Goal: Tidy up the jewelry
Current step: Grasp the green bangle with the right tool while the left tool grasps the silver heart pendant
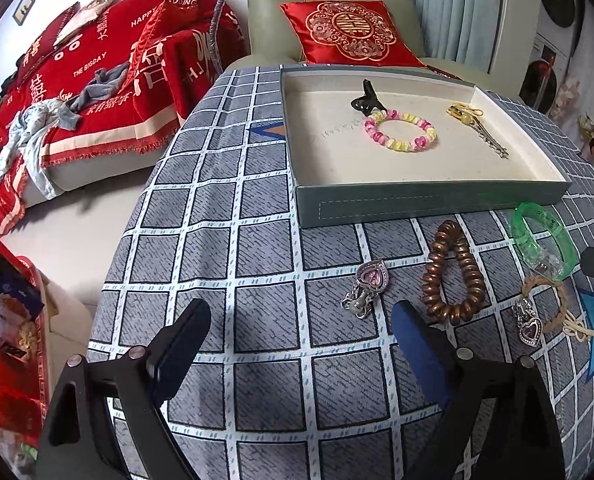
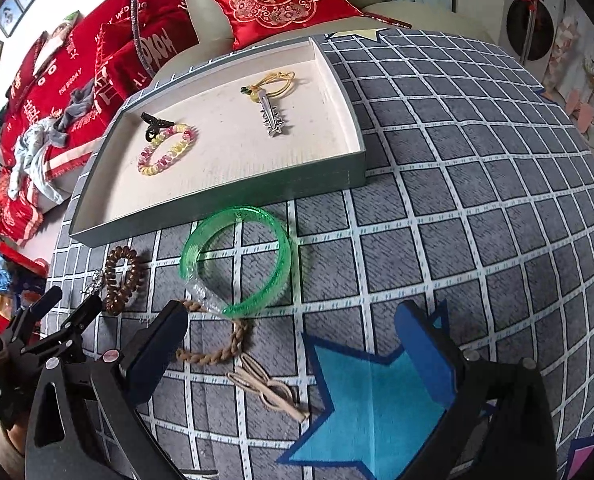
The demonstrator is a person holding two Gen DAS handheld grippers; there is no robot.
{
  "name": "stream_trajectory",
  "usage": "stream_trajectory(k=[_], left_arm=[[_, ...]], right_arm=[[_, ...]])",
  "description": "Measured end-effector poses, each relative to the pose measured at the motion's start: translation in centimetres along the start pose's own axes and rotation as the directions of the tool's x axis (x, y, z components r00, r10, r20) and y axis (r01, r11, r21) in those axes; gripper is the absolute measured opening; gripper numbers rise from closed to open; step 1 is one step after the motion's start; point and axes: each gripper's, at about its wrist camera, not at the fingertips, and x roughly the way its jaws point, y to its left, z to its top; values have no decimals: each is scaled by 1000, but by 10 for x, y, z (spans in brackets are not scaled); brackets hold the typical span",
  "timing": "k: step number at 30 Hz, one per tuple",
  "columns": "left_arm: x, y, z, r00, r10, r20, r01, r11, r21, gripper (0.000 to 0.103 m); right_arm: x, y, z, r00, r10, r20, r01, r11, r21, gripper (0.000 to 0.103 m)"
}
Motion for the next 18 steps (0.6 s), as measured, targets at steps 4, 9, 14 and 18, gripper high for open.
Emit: stream_trajectory(k=[4, 9, 14, 18], left_arm=[[2, -3, 4, 1000, -10, 2, 10, 1000, 0, 100], [5, -7, 8, 1000, -16, -1, 16, 1000, -3, 98], [4, -12, 10, 999, -39, -1, 39, 999, 1, 87], [3, -15, 11, 998, -59, -1, 59, 998, 4, 80]], right_arm=[[9, 0, 4, 1000, -11, -10, 11, 1000, 3, 103], [20, 5, 8, 999, -37, -19, 37, 999, -22, 102], [24, 9, 17, 999, -41, -5, 40, 999, -14, 87], [27, 14, 23, 998, -66, -8, 65, 997, -37, 79]])
